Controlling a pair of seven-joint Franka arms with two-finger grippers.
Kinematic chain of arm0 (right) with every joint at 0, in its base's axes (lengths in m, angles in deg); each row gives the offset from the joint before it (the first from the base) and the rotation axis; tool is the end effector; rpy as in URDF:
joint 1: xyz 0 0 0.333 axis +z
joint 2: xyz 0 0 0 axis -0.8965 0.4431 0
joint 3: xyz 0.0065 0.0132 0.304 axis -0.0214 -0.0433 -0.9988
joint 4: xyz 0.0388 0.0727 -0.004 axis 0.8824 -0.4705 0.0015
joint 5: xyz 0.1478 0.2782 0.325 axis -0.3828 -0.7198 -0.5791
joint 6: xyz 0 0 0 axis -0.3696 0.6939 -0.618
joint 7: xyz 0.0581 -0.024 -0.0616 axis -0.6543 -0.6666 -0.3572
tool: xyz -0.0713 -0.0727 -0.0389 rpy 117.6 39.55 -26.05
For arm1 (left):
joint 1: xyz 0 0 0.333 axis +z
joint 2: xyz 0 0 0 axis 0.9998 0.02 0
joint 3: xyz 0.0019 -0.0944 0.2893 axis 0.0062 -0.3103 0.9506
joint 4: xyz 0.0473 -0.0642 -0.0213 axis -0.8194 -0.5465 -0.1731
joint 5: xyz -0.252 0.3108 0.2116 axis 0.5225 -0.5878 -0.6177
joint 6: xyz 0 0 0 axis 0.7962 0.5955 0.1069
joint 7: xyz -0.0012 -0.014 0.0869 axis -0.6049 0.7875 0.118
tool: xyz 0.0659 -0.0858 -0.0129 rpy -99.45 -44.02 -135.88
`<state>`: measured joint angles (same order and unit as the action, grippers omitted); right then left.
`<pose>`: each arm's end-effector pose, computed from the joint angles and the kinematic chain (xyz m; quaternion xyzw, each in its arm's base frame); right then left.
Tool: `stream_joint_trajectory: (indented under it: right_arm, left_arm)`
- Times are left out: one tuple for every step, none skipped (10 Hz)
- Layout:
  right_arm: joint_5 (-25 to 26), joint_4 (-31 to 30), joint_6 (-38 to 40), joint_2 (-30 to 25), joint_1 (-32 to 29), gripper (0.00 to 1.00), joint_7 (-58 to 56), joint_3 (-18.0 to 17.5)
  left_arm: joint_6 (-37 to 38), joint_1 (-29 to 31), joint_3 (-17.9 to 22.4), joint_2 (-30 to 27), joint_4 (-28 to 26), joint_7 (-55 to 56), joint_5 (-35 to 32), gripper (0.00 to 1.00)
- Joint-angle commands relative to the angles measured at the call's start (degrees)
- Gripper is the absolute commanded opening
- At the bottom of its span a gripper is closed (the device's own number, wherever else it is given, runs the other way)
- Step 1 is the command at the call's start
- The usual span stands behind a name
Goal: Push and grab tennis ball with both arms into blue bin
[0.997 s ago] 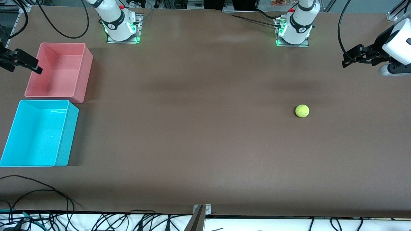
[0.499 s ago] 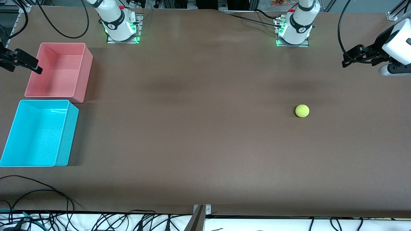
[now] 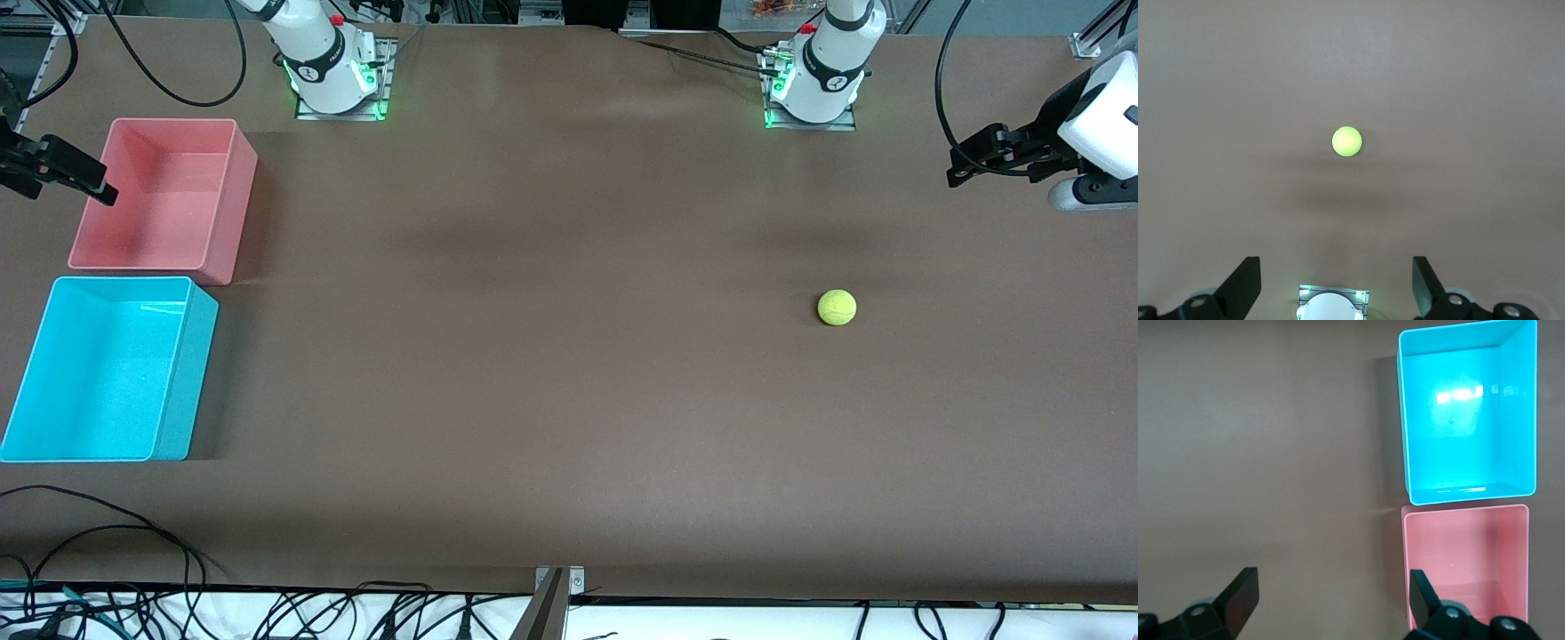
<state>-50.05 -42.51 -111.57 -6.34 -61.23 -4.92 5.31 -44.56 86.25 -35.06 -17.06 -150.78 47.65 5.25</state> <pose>0.5964 -0.0486 0.6096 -0.9989 0.0462 -0.0033 0.0112 0.5929 -0.0399 0.6313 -0.9960 -0.0383 0.0812 0.0054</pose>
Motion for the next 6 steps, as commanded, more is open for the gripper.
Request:
stream_joint_trajectory:
  right_arm:
    - [-0.7, 0.8, 1.1, -0.4, -0.3, 1.0, -0.4, 0.0]
    - [-0.7, 0.8, 1.1, -0.3, -0.2, 1.0, -0.4, 0.0]
    - [-0.7, 0.8, 1.1, -0.4, -0.3, 1.0, -0.4, 0.0]
    - [-0.6, 0.8, 1.1, -0.4, -0.3, 1.0, -0.4, 0.0]
    - [-0.6, 0.8, 1.0, -0.3, -0.6, 1.0, -0.5, -0.2]
    - [-0.8, 0.8, 1.0, -0.3, -1.6, 1.0, -0.6, -0.6]
  left_arm:
    - [0.4, 0.1, -0.1, -0.8, -0.7, 0.3, -0.4, 1.0]
    - [0.4, 0.0, -0.1, -0.8, -0.7, 0.3, -0.4, 1.0]
    - [0.4, 0.0, -0.1, -0.8, -0.7, 0.3, -0.4, 1.0]
    - [0.4, 0.0, -0.1, -0.8, -0.7, 0.3, -0.4, 1.0]
    - [0.4, 0.0, -0.1, -0.8, -0.7, 0.3, -0.4, 1.0]
    - [0.4, 0.0, -0.1, -0.8, -0.7, 0.3, -0.4, 1.0]
